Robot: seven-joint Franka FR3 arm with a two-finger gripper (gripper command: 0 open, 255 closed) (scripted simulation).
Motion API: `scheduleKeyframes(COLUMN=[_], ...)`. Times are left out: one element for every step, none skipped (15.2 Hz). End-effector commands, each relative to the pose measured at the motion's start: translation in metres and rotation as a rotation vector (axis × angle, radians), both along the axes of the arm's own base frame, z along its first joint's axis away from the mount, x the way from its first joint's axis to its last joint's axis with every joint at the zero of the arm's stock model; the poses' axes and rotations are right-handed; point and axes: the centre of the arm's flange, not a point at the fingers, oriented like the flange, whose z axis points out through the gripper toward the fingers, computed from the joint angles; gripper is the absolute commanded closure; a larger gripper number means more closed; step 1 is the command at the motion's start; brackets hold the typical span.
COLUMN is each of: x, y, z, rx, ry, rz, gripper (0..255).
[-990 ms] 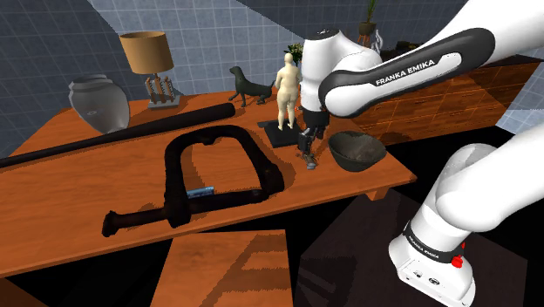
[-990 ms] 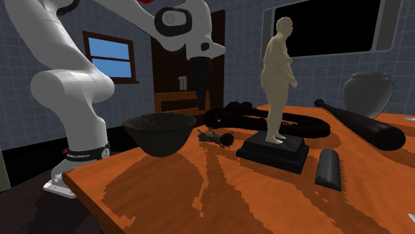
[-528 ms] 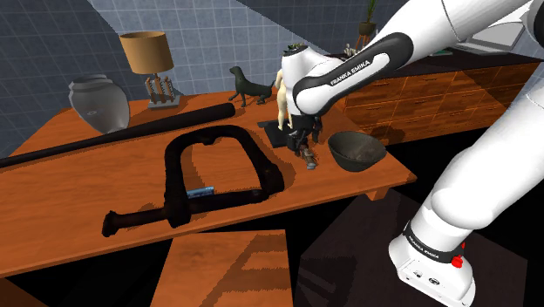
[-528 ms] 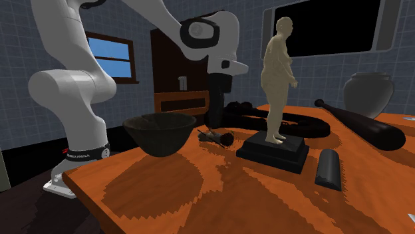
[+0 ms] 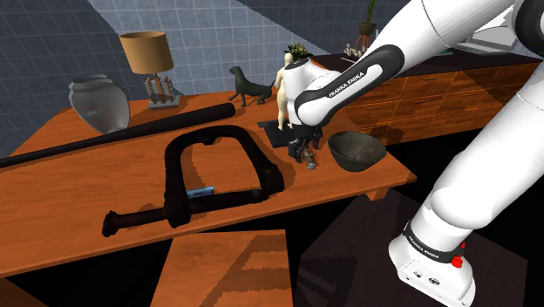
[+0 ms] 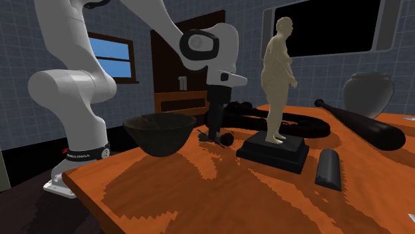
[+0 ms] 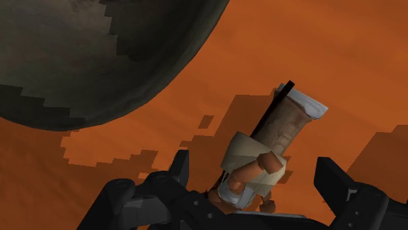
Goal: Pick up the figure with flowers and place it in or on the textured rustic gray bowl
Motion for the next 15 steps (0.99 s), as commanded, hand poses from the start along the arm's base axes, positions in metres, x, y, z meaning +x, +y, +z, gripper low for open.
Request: scheduleKeyframes(x=[0.0001, 0.0001, 0.0001, 0.0, 0.0, 0.0, 0.0, 0.0, 0.0, 0.0001, 0.0001, 0.0001, 0.0001, 0.0001, 0.0001], y=[-0.0002, -0.0002, -0.0002, -0.0002, -0.0002, -0.0002, -0.0002, -0.0002, -0.0002, -0.0002, -0.0003, -0.0003, -0.0003, -0.0003, -0.0002], z=[-0.0004, -0.0004, -0.0004, -0.0004, -0.0004, -0.0004, -0.0004, -0.0004, -0.0004, -0.0004, -0.0004, -0.0004, -0.0004, -0.0004, -0.0004], rx=[0.0, 0.0, 0.0, 0.0, 0.0, 0.0, 0.0, 0.0, 0.0, 0.0, 0.0, 0.0, 0.0, 0.0, 0.0], ry=[0.0, 0.0, 0.0, 0.0, 0.0, 0.0, 0.0, 0.0, 0.0, 0.0, 0.0, 0.0, 0.0, 0.0, 0.0], rz=[0.0, 0.0, 0.0, 0.0, 0.0, 0.0, 0.0, 0.0, 0.0, 0.0, 0.0, 0.0, 0.0, 0.0, 0.0], gripper=[0, 0, 0, 0, 0, 255, 255, 255, 255, 255, 255, 255, 255, 255, 255])
